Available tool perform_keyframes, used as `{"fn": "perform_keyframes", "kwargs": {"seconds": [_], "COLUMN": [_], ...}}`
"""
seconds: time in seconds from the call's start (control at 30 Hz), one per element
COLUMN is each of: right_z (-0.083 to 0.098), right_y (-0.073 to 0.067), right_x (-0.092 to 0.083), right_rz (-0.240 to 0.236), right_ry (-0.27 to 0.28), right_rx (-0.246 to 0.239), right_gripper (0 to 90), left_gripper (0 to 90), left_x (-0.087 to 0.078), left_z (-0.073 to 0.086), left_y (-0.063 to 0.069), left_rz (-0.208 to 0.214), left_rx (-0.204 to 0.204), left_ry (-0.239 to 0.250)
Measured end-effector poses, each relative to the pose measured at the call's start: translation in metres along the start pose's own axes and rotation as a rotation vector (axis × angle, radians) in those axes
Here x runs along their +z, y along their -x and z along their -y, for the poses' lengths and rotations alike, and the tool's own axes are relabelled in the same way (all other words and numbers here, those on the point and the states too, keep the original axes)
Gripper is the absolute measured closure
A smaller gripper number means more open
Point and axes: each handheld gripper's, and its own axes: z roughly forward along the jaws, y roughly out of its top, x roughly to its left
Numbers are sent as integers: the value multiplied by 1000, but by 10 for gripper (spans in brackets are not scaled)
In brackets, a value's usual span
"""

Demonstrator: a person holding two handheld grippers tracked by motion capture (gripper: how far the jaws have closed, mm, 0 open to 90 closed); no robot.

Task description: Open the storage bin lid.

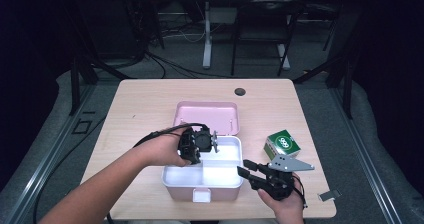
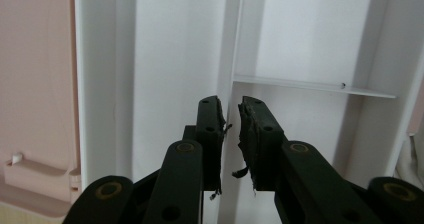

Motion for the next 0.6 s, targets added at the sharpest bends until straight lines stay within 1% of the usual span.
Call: {"fn": "perform_keyframes", "kwargs": {"seconds": [0.23, 0.27, 0.3, 0.37, 0.43, 0.53, 0.6], "right_z": [0, 0, 1, 1, 1, 2, 2], "right_y": [2, 2, 3, 3, 4, 5, 5], "right_x": [-2, -3, -2, -2, -3, -3, -2], "right_rz": [6, 8, 7, 8, 8, 9, 10], "right_ry": [1, -7, 4, 4, 5, 6, 5], "right_rx": [6, 6, 6, 8, 9, 12, 18], "right_gripper": [640, 640, 640, 640, 640, 641, 641], "left_gripper": [824, 830, 837, 857, 866, 873, 878], "left_x": [8, 9, 10, 12, 13, 13, 13], "left_z": [-5, -6, -7, -6, -5, -5, -7], "left_y": [0, 0, 0, -1, -2, -2, -1], "left_rz": [9, 8, 8, 6, 15, 9, -2], "left_rx": [13, 12, 15, 7, -9, -7, -8], "left_ry": [-14, -17, -20, -17, -14, -8, -16]}}
